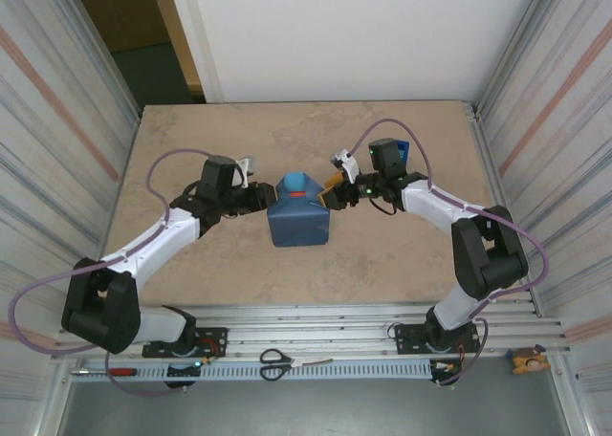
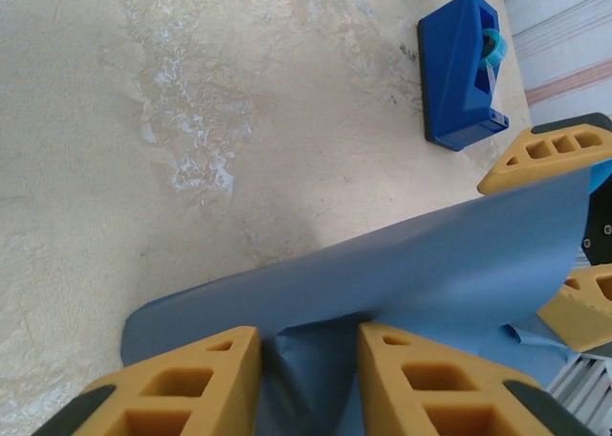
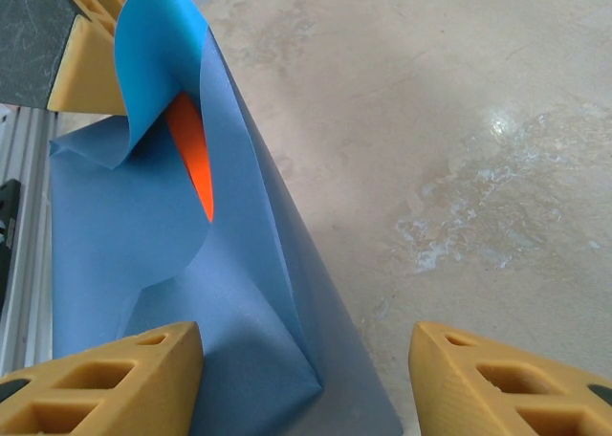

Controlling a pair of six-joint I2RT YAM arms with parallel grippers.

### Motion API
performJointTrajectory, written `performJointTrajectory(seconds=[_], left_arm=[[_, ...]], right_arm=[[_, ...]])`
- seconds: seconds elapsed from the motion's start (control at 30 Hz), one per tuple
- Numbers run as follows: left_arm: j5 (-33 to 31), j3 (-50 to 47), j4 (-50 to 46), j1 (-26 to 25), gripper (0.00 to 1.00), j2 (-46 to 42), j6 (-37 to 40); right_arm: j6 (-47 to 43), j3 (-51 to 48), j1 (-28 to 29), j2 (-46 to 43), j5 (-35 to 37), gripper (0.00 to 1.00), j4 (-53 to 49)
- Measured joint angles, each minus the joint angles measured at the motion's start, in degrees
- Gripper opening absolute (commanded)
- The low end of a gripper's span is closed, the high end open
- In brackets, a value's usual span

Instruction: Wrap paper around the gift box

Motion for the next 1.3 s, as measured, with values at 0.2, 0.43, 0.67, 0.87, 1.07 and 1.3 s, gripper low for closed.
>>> performJointTrajectory(seconds=[0.2, 0.43, 0.67, 0.87, 1.07, 1.3], left_arm=[[0.5, -0.3, 0.0, -0.1, 0.34, 0.4, 4.4], [0.6, 0.8, -0.5, -0.1, 0.35, 1.6, 8.9], [0.0, 2.3, -1.1, -2.0, 0.35, 3.0, 11.3], [-0.5, 2.4, -1.2, -2.3, 0.35, 3.0, 11.5], [-0.7, 2.4, -1.3, -2.4, 0.34, 3.0, 11.5], [-0.7, 2.5, -1.4, -2.4, 0.34, 3.0, 11.6]], right_arm=[[0.5, 0.9, 1.0, 0.0, 0.4, 0.62, -1.2], [-0.2, 9.2, 3.2, 0.0, 3.6, 0.76, -8.5], [-6.9, 25.5, 7.4, 4.7, 8.0, 0.76, -18.2], [-13.4, 40.1, 9.9, 15.1, 10.3, 0.74, -31.1], [-18.3, 52.1, 10.0, 22.6, 10.5, 0.65, -45.1], [-22.8, 69.2, 10.5, 31.2, 9.9, 0.62, -61.3]])
